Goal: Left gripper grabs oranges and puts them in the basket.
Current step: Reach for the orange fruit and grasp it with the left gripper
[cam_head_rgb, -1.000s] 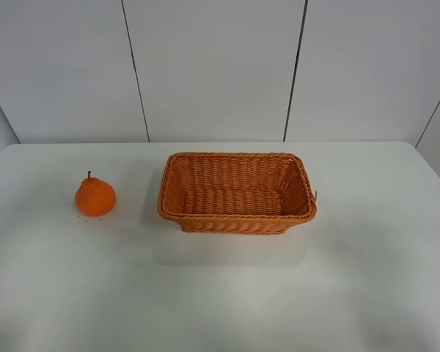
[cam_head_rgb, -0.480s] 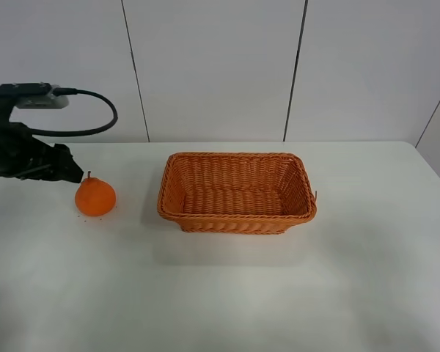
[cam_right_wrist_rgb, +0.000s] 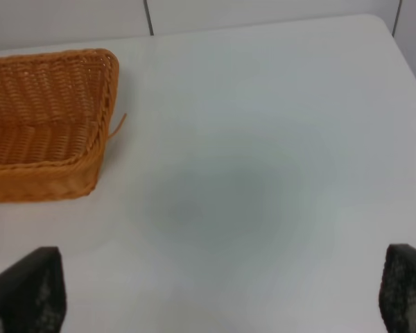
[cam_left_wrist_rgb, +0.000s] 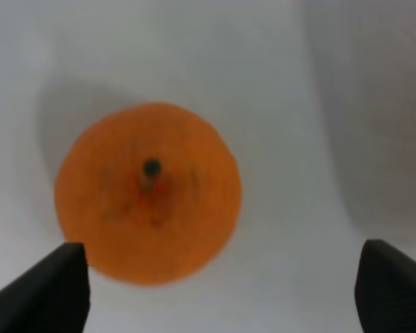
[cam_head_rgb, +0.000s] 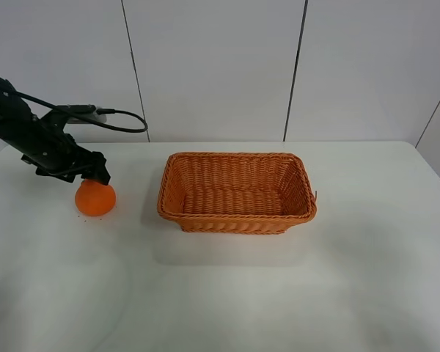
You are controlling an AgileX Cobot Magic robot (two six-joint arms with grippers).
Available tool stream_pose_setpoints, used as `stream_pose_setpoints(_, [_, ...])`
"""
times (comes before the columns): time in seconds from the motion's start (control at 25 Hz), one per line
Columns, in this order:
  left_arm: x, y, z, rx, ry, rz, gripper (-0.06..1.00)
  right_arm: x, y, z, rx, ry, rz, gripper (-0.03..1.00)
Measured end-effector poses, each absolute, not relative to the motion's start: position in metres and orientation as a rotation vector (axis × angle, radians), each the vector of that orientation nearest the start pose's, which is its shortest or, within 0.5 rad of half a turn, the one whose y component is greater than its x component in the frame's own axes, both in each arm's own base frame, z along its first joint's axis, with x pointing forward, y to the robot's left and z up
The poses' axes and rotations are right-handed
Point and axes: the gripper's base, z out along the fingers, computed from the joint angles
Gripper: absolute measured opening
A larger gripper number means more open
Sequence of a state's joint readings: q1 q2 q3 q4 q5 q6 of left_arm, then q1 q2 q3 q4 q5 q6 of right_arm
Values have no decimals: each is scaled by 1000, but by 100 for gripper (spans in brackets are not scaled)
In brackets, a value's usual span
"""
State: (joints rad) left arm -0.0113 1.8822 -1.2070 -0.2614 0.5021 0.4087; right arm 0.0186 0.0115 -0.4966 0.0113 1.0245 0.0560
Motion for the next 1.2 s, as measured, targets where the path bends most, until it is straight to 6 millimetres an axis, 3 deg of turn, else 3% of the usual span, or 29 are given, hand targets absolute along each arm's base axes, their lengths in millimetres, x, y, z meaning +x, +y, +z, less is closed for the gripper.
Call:
stream_pose_setpoints(0.24, [403, -13, 147, 355, 2648, -47, 88, -1, 1, 279, 38, 2023, 61, 69])
stream_pose_setpoints(0.56, [407, -10, 119, 406, 2688, -9, 88, -1, 1, 279, 38, 2023, 61, 69])
stream_pose_setpoints(0.72, [407, -10, 118, 406, 2690, -8, 70, -1, 1, 279, 38, 2023, 61, 69])
stream_pose_setpoints(0.96, [407, -10, 120, 408, 2690, -11, 22, -1, 1, 279, 38, 2023, 61, 69])
stream_pose_setpoints(1.04, [406, -11, 121, 411, 2700, -15, 17, -1, 1, 279, 38, 2023, 61, 69])
stream_pose_setpoints(1.2, [404, -11, 125, 386, 2715, -29, 17, -1, 1, 279, 38, 2023, 61, 69])
